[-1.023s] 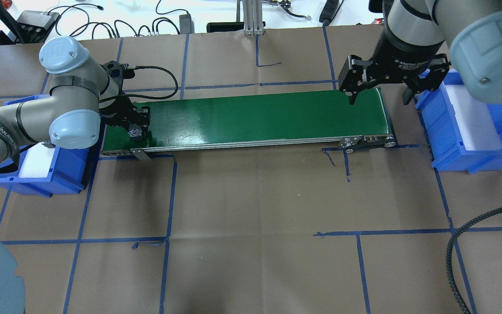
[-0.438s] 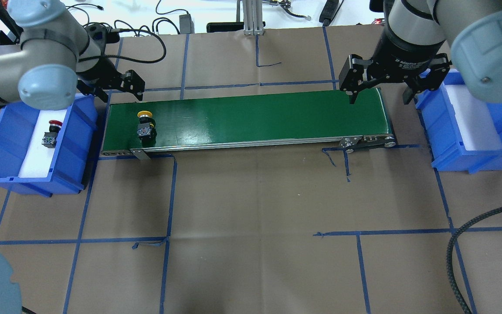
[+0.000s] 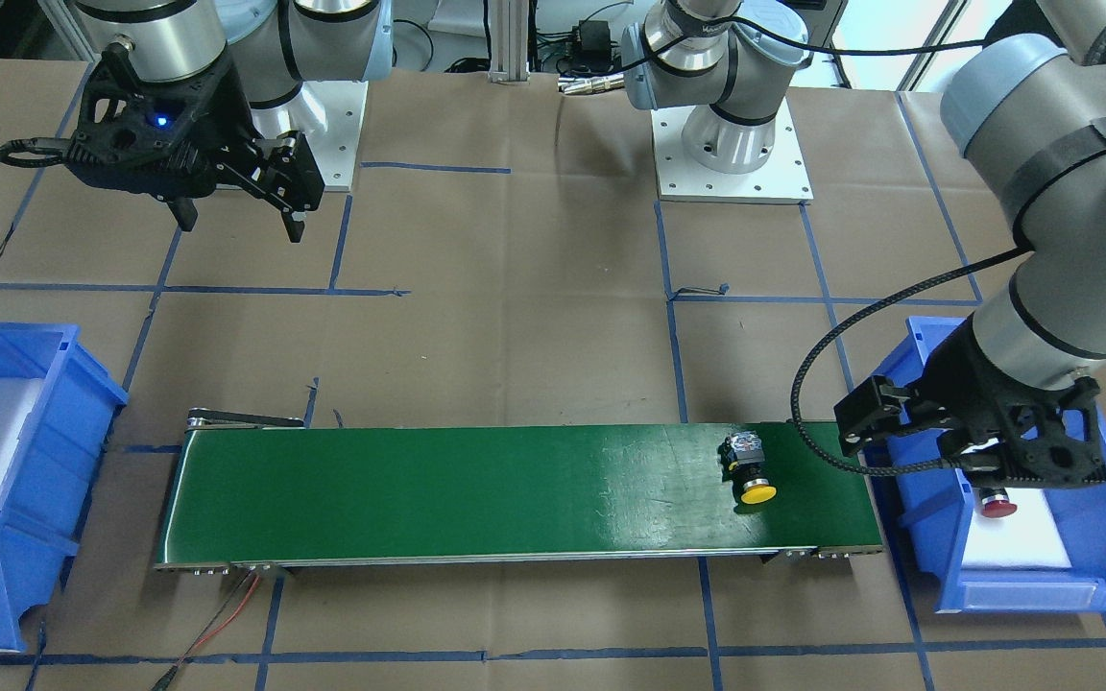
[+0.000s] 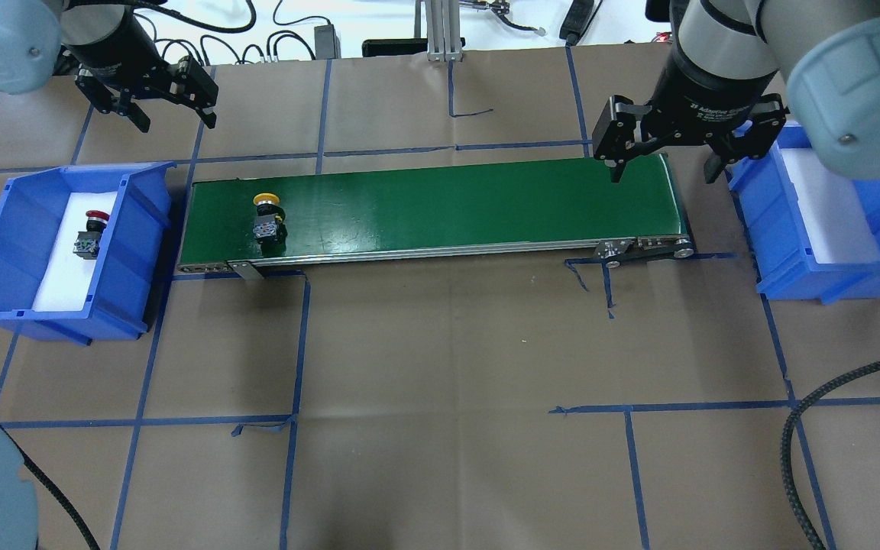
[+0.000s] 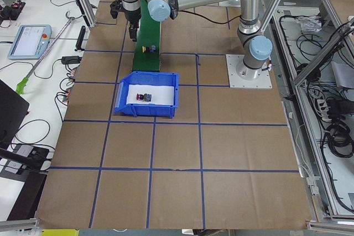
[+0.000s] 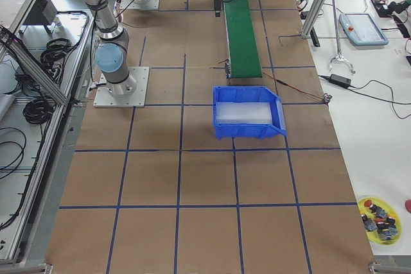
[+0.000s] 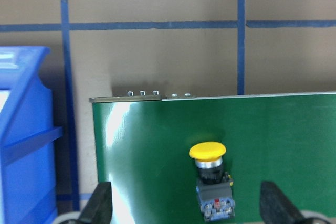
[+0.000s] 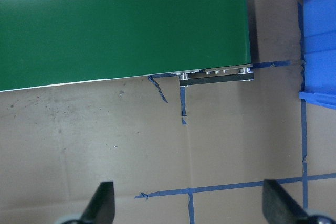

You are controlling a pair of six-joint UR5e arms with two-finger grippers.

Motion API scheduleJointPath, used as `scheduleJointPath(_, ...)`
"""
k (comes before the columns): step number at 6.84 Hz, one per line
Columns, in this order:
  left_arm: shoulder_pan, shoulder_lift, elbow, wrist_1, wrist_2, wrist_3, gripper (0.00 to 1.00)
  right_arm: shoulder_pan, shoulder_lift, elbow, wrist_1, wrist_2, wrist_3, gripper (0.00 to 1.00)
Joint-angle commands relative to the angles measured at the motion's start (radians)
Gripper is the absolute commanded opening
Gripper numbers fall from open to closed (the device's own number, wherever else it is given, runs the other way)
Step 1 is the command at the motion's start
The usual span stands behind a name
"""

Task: Transport two buttons from left to right
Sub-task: 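Open the left gripper, lift, and move back over the bin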

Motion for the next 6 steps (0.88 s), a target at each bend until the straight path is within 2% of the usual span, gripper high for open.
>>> scheduleJointPath(1,0.096,-0.012,0.016,-0.006,0.001,0.09,0.99,-0.003,-0.003,0.0,0.0,-0.002,0.0,1.0)
scheduleJointPath(4,0.307,-0.053,0.039,-0.003,0.001,0.348,0.99,0.002,0.001,-0.002,0.0,0.002,0.003,1.0)
scheduleJointPath(6,0.357,-0.048,0.008,-0.001,0.002,0.387,0.99,0.002,0.003,-0.002,-0.002,0.001,0.001,1.0)
